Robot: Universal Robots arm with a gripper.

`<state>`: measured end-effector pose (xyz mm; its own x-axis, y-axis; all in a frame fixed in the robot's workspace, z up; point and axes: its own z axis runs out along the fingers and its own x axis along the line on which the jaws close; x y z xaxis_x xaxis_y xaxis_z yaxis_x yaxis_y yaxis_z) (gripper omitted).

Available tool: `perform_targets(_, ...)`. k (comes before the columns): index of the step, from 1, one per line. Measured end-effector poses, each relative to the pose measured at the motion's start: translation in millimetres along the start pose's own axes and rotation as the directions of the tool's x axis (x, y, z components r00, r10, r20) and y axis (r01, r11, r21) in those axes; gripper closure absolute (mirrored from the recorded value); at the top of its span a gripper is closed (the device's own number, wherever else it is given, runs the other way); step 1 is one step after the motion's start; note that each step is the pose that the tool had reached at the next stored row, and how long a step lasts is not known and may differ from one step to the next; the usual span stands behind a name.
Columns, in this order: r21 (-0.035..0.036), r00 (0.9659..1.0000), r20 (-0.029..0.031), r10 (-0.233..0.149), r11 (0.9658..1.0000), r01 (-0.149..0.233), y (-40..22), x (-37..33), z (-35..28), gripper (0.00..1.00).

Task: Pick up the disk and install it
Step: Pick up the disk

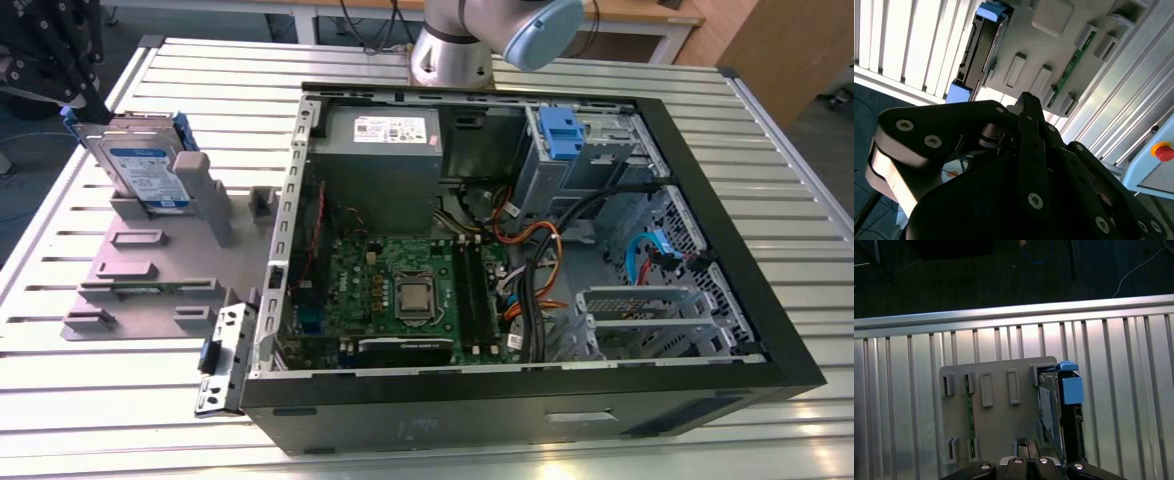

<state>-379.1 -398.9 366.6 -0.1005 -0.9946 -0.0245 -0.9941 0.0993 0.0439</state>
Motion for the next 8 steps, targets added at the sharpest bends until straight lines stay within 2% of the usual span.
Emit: perform_targets(8,-0.0005,0.9997,-0.0010,-0.023,0.9997,0.023,0.0,0.0,0.1,0.89)
